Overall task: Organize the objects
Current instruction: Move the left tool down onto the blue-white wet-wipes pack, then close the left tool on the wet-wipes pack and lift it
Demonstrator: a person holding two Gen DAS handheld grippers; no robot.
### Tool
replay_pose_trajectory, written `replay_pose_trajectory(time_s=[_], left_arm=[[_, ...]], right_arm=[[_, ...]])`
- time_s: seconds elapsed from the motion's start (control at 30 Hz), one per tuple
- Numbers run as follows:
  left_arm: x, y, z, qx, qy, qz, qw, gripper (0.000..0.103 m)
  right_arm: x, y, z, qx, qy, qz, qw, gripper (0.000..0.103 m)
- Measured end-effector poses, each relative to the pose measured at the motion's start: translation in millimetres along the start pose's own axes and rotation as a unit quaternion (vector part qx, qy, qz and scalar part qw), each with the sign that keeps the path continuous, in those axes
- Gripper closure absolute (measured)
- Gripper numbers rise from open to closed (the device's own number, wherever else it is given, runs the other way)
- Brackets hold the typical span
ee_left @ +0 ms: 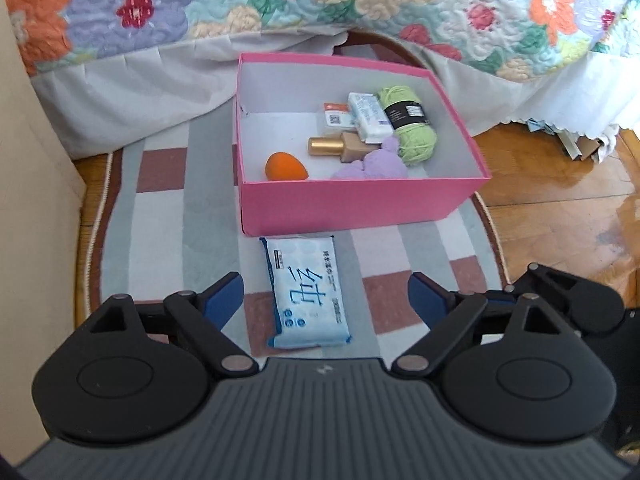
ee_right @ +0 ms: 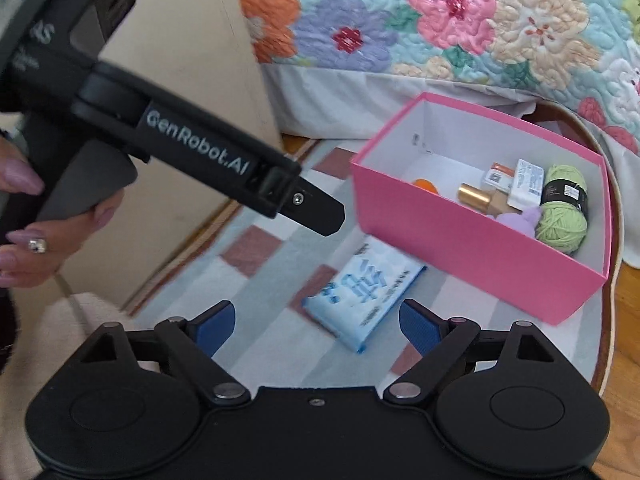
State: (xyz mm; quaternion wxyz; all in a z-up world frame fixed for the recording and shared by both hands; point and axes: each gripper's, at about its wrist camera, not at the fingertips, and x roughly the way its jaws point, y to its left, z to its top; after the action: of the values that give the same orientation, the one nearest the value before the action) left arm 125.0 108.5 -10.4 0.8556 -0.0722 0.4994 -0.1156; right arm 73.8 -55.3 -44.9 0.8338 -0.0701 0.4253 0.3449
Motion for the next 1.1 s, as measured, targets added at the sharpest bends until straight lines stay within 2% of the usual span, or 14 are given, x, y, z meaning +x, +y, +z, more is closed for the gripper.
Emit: replay_pose_trajectory(time_s=[0.13, 0.2, 0.3, 0.43, 0.5, 0.57, 0.63, 0.67, 0.77, 0.9, 1.03, 1.1], left_arm=[[38, 13, -2, -0.026, 0.015, -0.016, 0.9994, 0.015], [53, 19, -6, -0.044, 0.031, -0.009, 0.9985, 0.017], [67, 24, -11, -0.047, 0.035, 0.005, 0.9983, 0.017], [83, 31, -18, -0.061, 0.021, -0.008, 0.9978, 0.021], [96, 31, -21, -0.064, 0.030, -0.015, 0.9974, 0.033], [107, 29, -24, -0.062, 0.038, 0.002, 0.9973, 0.042], [113, 27, -27, -0.056, 0.039, 0.018, 0.9975, 0.046], [115, 27, -28, -0.058, 0.038, 0.018, 0.9975, 0.052], [118, 31, -31, -0.082, 0.044, -0.016, 0.9956, 0.059], [117, 32, -39, -0.109, 0.046, -0.049, 0.9918, 0.060], [119, 37, -51, -0.167, 0.068, -0.117, 0.9767, 0.068], [121, 35, -55, -0.175, 0.077, -0.131, 0.9726, 0.077]], right_arm=[[33, -7, -8, 0.005, -0.014, -0.024, 1.000, 0.011], [50, -12, -12, 0.011, -0.008, -0.045, 0.999, 0.011], [67, -22, -17, 0.038, 0.010, -0.033, 0.999, 0.011], [79, -26, -23, 0.045, 0.012, -0.029, 0.998, 0.011], [86, -26, -25, 0.051, 0.016, -0.020, 0.998, 0.011], [93, -25, -27, 0.061, 0.018, -0.008, 0.998, 0.011], [99, -23, -29, 0.069, 0.020, -0.002, 0.997, 0.011], [103, -23, -30, 0.073, 0.021, 0.001, 0.997, 0.011], [110, -22, -31, 0.084, 0.028, 0.003, 0.996, 0.012], [109, -24, -33, 0.102, 0.034, -0.004, 0.994, 0.010], [97, -30, -39, 0.117, 0.039, -0.030, 0.992, 0.010], [90, -37, -46, 0.134, 0.040, -0.037, 0.989, 0.010]])
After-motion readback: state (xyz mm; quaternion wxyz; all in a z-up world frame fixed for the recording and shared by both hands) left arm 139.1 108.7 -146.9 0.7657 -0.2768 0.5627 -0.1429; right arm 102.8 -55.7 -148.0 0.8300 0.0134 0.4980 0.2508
